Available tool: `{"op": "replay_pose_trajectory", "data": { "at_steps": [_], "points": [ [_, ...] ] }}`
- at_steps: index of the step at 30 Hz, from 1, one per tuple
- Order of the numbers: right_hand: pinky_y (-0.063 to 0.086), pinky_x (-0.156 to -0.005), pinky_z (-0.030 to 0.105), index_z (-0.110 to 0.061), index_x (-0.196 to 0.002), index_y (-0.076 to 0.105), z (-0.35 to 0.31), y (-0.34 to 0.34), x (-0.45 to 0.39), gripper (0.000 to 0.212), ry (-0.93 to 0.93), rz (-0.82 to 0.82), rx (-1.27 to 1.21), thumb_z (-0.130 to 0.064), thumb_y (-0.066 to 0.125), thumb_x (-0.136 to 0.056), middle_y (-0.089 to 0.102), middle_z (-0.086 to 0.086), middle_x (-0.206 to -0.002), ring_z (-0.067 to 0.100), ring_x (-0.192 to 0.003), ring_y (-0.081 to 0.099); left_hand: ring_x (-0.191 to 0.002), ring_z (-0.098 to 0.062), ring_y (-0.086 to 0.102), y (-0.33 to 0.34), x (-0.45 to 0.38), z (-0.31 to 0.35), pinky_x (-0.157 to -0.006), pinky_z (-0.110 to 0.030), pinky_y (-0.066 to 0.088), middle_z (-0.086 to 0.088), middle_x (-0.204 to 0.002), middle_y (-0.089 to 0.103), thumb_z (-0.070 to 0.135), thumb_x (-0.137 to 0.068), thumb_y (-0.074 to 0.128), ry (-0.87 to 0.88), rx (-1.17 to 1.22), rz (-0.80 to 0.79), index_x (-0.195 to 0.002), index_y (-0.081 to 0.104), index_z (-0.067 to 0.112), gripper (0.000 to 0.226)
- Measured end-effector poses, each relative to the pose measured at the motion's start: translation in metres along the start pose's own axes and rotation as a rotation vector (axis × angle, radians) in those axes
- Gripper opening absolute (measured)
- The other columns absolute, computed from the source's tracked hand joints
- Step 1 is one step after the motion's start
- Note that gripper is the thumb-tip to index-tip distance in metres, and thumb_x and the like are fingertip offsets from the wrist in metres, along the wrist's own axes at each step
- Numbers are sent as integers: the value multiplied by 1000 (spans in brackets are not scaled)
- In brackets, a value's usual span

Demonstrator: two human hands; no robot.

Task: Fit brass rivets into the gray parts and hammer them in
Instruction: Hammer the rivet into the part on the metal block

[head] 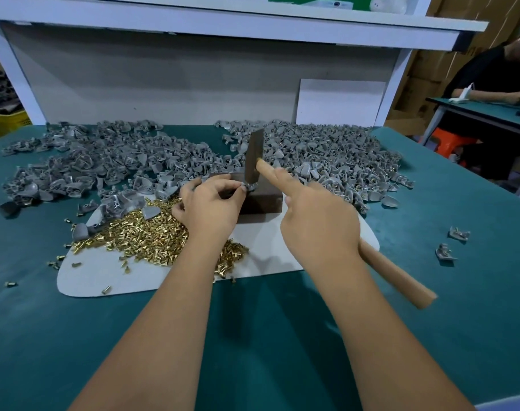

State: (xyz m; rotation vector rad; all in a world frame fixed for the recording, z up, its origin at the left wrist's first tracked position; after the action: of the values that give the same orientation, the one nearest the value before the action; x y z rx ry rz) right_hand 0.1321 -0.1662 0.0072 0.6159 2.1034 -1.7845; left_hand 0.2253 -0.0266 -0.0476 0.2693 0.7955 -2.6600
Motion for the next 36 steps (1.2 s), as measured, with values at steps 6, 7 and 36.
{"op": "replay_pose_trajectory", "data": {
  "at_steps": [6,7,36],
  "points": [
    [28,-48,28,-47,-143,27,-2,-6,2,65,51,123,-92,-14,51,-92,52,4,-84,24,-60,43,-137,-14,27,-1,2,0,-106,-46,16,24,-123,64,49,-85,71,12,-20,7,-78,69,46,7],
    [33,-49,29,-44,-144,30,-2,-6,2,64,42,154,-112,-14,52,-92,54,6,-84,24,-59,45,-137,-15,28,0,2,0,-106,-47,17,24,-123,64,48,-85,71,29,-29,7,-83,72,44,5],
    [13,-44,26,-40,-131,42,37,12,-11,51,256,42,-80,-7,47,-92,45,2,-83,17,-55,33,-122,-1,29,-14,5,9,-96,-31,10,53,-86,51,32,-85,73,47,285,17,-64,66,38,23]
  ]
}}
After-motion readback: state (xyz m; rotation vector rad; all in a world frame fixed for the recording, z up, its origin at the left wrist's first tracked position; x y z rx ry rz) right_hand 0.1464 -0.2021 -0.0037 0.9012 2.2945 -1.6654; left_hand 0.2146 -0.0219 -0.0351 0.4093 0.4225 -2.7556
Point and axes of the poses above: each hand's wrist, its own x-axis away from the middle knuckle, its own y-axis out of the palm, z = x × y, the point moved 3 cm from there along -x, towards the middle knuckle
